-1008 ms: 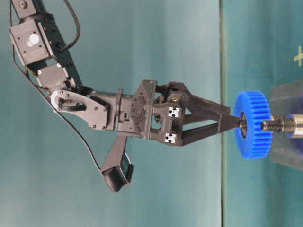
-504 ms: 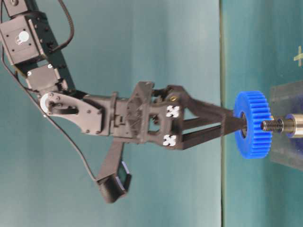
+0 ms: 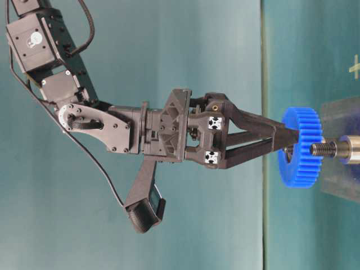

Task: Fit the large gear onto the shaft.
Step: 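Open the right gripper and withdraw it from the seated gear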

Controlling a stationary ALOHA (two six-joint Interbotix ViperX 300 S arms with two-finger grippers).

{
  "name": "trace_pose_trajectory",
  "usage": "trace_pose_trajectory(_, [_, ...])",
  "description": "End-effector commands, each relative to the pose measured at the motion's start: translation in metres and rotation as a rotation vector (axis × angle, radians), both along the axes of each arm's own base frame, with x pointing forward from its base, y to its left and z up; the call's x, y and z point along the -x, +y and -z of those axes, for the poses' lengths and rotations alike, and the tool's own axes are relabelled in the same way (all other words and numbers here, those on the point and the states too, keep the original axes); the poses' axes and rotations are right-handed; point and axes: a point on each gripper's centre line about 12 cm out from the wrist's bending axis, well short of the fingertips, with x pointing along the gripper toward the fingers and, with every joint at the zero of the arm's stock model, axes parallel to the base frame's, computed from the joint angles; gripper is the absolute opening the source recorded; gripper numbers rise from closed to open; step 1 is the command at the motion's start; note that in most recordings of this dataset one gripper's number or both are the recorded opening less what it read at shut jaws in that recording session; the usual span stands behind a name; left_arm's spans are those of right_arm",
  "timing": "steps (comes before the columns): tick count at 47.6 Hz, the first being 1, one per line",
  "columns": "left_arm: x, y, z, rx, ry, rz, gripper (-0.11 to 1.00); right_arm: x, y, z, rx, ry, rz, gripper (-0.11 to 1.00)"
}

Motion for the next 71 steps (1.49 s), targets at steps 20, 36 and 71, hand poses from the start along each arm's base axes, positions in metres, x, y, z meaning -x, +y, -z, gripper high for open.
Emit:
trace_pose_trajectory(20, [-0.002,0.0,-0.007,-0.002,-0.021,0.0,0.0,0.026,0.007,-0.055,0.023,-0.112,-0.011,0.79])
trace_pose_trajectory(36, [-0.002,0.0,-0.005,0.001,-0.018,-0.001,0.0,0.048,0.02,-0.062,0.042,-0.202,-0.024,0.79])
trace_pose_trajectory(71, [-0.002,0.0,-0.002,-0.002,-0.009,0.0,0.0,0.069,0.038,-0.056,0.041,-0.216,-0.05,0.79])
